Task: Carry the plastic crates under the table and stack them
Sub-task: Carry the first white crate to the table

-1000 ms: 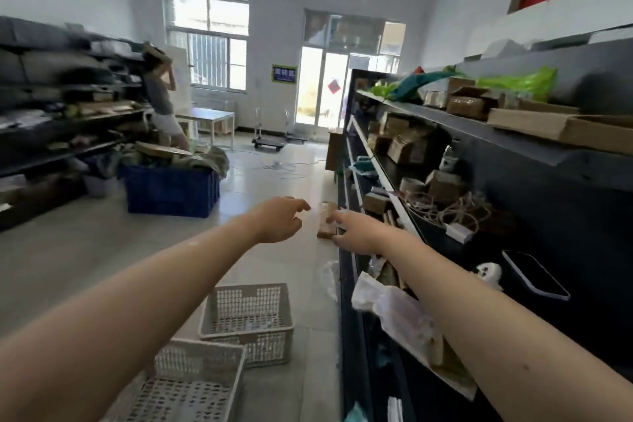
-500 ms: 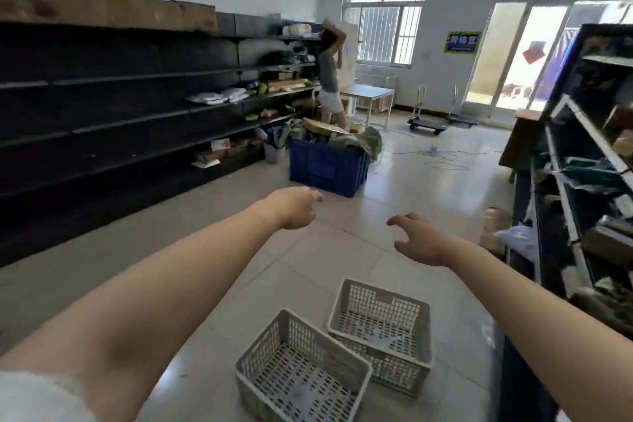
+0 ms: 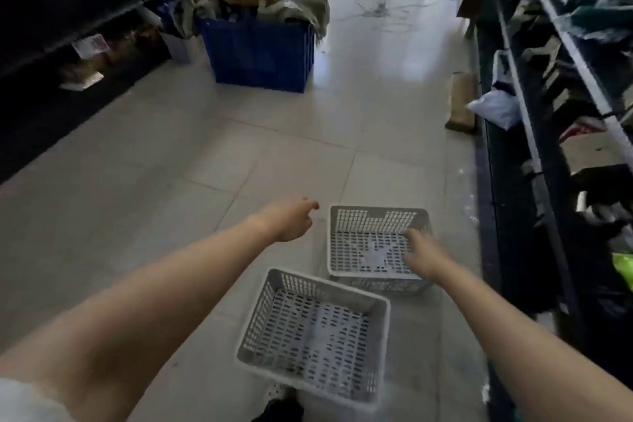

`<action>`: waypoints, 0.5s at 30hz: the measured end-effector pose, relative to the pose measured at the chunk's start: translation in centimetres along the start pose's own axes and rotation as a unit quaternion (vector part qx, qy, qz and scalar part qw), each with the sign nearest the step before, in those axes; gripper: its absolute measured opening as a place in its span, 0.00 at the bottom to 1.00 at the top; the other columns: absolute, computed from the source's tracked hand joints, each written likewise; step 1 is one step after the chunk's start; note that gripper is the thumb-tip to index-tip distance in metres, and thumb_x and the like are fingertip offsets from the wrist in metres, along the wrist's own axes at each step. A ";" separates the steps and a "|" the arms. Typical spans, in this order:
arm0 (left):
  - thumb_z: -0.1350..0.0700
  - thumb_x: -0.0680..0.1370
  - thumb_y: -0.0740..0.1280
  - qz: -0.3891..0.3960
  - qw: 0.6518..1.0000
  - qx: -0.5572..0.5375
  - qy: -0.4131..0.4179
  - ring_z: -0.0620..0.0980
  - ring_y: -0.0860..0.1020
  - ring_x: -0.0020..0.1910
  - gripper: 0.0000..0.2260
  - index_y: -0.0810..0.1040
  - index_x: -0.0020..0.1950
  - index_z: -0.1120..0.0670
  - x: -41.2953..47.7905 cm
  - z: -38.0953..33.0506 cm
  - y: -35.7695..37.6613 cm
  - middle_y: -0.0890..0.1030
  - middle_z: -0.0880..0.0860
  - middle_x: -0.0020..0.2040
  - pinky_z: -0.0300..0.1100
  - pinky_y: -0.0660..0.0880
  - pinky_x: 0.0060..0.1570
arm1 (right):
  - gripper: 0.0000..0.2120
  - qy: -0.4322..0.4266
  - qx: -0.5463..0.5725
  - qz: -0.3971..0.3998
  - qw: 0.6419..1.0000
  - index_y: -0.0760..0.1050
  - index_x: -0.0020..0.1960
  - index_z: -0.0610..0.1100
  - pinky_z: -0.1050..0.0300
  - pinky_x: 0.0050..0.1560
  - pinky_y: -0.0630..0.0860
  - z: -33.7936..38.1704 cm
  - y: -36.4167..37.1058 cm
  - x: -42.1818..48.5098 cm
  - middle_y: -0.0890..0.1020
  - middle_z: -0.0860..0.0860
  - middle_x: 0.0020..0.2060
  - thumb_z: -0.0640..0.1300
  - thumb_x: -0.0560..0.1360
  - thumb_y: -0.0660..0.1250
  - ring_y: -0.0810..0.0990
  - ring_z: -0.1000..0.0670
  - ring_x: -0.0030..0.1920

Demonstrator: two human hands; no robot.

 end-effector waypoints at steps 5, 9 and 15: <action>0.56 0.82 0.54 0.075 0.997 -0.026 -0.010 0.58 0.72 0.69 0.21 0.65 0.76 0.53 7.6 4.7 9.4 0.71 0.56 0.73 0.49 0.70 0.63 | 0.22 0.114 0.114 0.019 0.987 0.68 0.68 0.37 0.52 0.60 0.70 -2.0 10.7 4.8 0.73 0.37 0.65 0.38 0.75 0.64 0.73 0.38 0.64; 0.56 0.81 0.56 0.124 0.992 0.023 0.003 0.60 0.75 0.63 0.19 0.69 0.72 0.56 12.6 9.4 19.7 0.74 0.59 0.68 0.49 0.72 0.59 | 0.24 0.183 0.124 0.053 0.974 0.67 0.70 0.40 0.53 0.57 0.70 -5.7 20.2 8.5 0.72 0.38 0.66 0.41 0.75 0.64 0.73 0.39 0.64; 0.56 0.81 0.56 0.164 0.979 0.030 -0.117 0.61 0.74 0.64 0.21 0.64 0.73 0.59 15.7 19.0 38.0 0.71 0.60 0.68 0.51 0.72 0.60 | 0.24 0.261 0.104 0.064 0.958 0.64 0.71 0.41 0.49 0.61 0.70 -12.8 33.7 15.6 0.69 0.36 0.66 0.44 0.76 0.61 0.72 0.35 0.63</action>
Point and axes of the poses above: each hand's wrist, its own x-axis towards the middle knuckle, its own y-axis out of the palm, z = x × y, the point moved 3 cm from there along x, towards the middle knuckle
